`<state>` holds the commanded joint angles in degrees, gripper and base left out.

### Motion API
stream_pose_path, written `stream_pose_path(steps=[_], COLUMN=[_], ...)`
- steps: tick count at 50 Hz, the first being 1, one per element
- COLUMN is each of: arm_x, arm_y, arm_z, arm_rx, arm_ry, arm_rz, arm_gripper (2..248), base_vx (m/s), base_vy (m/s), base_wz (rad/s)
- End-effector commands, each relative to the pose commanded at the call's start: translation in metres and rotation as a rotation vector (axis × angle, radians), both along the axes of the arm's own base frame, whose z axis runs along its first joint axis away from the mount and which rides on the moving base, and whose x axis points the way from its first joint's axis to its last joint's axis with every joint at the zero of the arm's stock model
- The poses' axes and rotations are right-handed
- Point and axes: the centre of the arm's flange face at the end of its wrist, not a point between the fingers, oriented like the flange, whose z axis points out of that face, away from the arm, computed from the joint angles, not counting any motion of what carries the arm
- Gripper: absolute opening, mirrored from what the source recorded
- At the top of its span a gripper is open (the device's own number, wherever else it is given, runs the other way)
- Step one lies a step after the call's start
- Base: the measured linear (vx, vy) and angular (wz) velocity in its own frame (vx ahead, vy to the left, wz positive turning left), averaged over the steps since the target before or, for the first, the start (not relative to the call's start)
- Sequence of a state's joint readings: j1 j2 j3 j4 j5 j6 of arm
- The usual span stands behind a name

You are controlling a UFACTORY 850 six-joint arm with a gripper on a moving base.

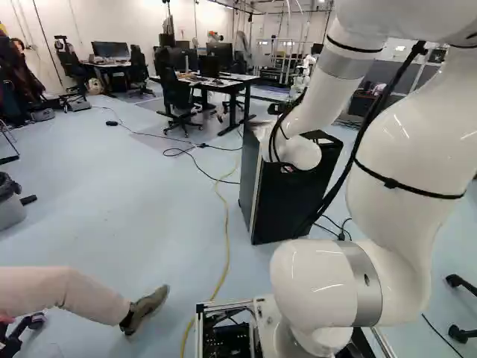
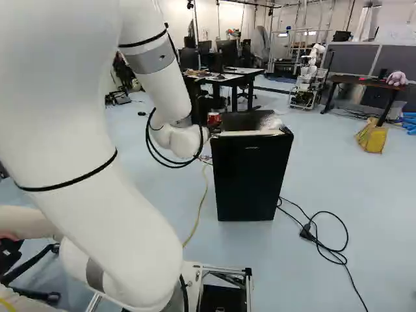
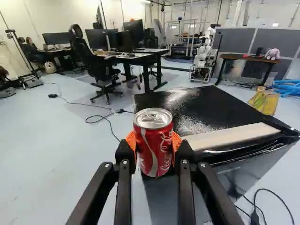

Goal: Grab a drink from the fridge

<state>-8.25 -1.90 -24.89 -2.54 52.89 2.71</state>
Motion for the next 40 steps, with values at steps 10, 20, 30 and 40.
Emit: stream_pose_path(steps=[10,20,30,40], arm_x=[-0.031,-0.058,-0.08,-0.099], arm_y=[0.017,0.029,0.039,0.045], arm_z=[-0.004,-0.01,-0.016,-0.021], arm_rx=[-0.005,-0.009,-0.013,-0.017], arm_ry=[0.021,0.039,0.054,0.066], arm_rz=[0.028,0.051,0.071,0.088], arm_gripper=[93,93,93,93], base_vx=[0.0,0.0,0.0,0.0], base_vy=[0.0,0.0,0.0,0.0], base_wz=[0.0,0.0,0.0,0.0])
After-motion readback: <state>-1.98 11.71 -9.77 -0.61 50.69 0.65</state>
